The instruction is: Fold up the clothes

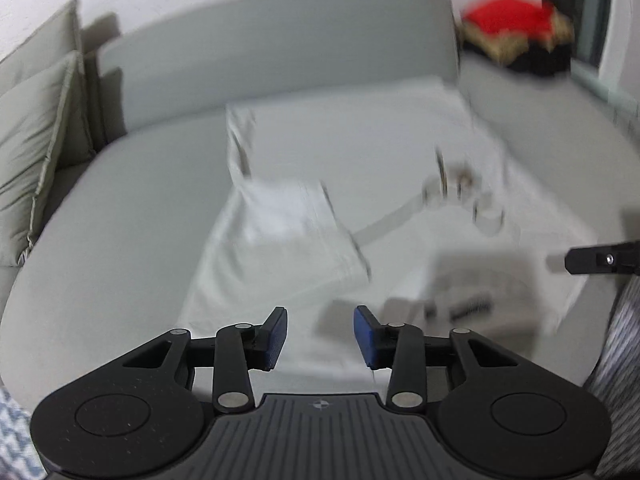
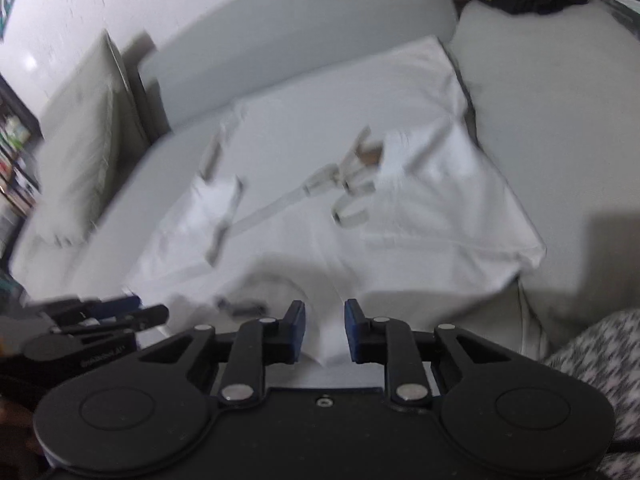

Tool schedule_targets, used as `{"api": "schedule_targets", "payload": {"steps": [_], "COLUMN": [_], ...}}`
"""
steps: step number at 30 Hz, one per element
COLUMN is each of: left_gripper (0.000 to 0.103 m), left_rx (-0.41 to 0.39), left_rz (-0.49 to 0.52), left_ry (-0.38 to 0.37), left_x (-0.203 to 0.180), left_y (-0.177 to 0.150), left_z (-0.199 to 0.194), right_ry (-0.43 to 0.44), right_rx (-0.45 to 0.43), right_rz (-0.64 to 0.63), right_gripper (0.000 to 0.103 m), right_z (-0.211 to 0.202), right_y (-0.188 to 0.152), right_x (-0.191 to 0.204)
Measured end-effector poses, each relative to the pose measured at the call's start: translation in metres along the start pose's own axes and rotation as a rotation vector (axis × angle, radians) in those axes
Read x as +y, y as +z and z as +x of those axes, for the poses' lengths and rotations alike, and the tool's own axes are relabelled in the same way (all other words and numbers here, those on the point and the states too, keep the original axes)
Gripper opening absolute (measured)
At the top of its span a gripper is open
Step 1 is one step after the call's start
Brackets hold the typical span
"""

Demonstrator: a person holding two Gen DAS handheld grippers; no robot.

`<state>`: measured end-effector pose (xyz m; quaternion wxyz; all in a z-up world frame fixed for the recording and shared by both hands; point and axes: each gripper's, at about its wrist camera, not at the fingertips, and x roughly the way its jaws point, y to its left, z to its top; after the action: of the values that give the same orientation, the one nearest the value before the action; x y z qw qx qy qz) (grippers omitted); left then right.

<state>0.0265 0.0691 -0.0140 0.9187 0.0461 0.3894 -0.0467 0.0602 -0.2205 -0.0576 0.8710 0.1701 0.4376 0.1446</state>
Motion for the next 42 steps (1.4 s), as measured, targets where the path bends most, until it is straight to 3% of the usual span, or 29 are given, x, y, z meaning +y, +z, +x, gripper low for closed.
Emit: {"api": "schedule_targets", "payload": {"steps": [6,8,11,16,17,19,26,29,30,31,32,34,36,38,42], "left_gripper": [0.038,0.038,0.038,0.035,0.021,0.012,0.014,0.014,0.014,0.012,0.012,0.015,0.014,0.014,0.013], "left_rx": [-0.225,-0.255,-0.274,-0.168,-0.145,-0.099,-0.007,0.051,0.068,0.080,0.091,0.102,0.100,0.110,0.115], "left_rz": [-0.068,-0.068,-0.074,-0.071,-0.070,-0.069,-0.051,-0.103,-0.140,-0.183,-0.229,-0.297,-0.324,-0.376,-0.408], "left_ry": [-0.044,-0.040,-0.026,0.018,0.027,0.045,0.040,0.112,0.149,0.176,0.196,0.240,0.295,0.339,0.298], "left_x": [0.032,0.039,0.051,0.058,0.060,0.062,0.056,0.071,0.079,0.090,0.101,0.120,0.133,0.150,0.168], "left_y": [0.057,0.075,0.101,0.112,0.114,0.118,0.125,0.124,0.121,0.116,0.111,0.102,0.099,0.094,0.095], "left_z": [-0.043,-0.038,-0.019,0.067,0.085,0.120,0.211,0.242,0.249,0.252,0.254,0.254,0.249,0.244,0.231], "right_ry": [0.093,0.104,0.087,0.023,0.010,-0.015,-0.104,-0.047,-0.048,-0.064,-0.090,-0.175,-0.300,-0.301,-0.332], "right_rx": [-0.168,-0.209,-0.235,-0.204,-0.198,-0.185,-0.141,-0.069,-0.048,-0.051,-0.076,-0.132,-0.147,-0.139,-0.135], "right_rz": [0.027,0.040,0.065,0.104,0.112,0.127,0.182,0.133,0.125,0.125,0.139,0.173,0.200,0.204,0.182], "right_gripper": [0.024,0.031,0.031,0.031,0.031,0.030,0.025,0.026,0.026,0.019,0.008,0.001,0.000,0.000,0.004], "right_z": [-0.056,-0.061,-0.043,0.025,0.038,0.065,0.160,0.188,0.196,0.200,0.198,0.193,0.191,0.189,0.175], "right_y": [0.066,0.088,0.114,0.134,0.138,0.146,0.174,0.171,0.170,0.167,0.166,0.163,0.160,0.158,0.161], "right_x": [0.015,0.015,0.003,-0.034,-0.041,-0.056,-0.107,-0.109,-0.112,-0.116,-0.123,-0.136,-0.152,-0.159,-0.143]}}
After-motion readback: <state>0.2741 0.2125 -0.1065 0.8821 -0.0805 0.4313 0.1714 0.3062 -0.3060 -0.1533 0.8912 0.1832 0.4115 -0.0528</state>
